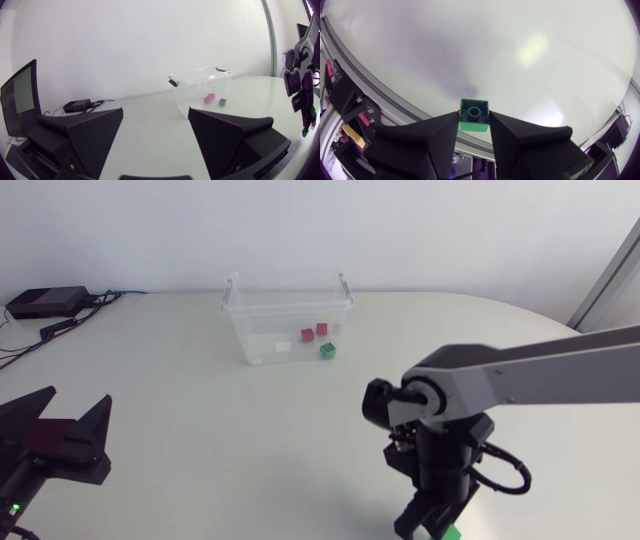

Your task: Place the duplo bricks in the container

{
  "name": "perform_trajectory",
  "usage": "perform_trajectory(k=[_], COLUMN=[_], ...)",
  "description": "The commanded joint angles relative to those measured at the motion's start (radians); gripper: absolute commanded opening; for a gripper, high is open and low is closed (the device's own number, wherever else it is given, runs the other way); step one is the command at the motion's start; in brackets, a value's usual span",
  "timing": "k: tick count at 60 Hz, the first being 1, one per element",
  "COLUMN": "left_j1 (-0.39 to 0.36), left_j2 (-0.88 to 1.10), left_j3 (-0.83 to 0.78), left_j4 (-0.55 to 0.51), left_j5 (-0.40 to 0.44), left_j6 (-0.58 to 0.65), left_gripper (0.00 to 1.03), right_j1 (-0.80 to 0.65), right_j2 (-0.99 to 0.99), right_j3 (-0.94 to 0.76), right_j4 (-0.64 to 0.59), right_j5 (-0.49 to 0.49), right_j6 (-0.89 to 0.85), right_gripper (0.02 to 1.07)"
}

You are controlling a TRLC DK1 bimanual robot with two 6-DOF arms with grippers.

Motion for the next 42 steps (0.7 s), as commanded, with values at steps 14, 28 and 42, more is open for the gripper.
perform_trajectory(k=[14,28,42], left_j1=[0.004,0.004,0.002], left_j2=[-0.013,-0.013,-0.013], left_j3=[-0.040,-0.083,-0.182], left_j4=[0.023,0.149,0.362], left_j5=[-0.018,-0.038,-0.078], left_j6=[0.007,0.034,0.091], left_gripper=[0.91,0.91,0.91], right_j1=[-0.017,-0.076,-0.111], right_j2=[-0.055,0.002,0.057], right_j3=[0.433,0.609,0.709], right_j4=[-0.031,0.127,0.300], right_j5=[0.022,0.020,0.015], right_j6=[-0.022,-0.042,-0.047], right_gripper=[0.21,0.21,0.22])
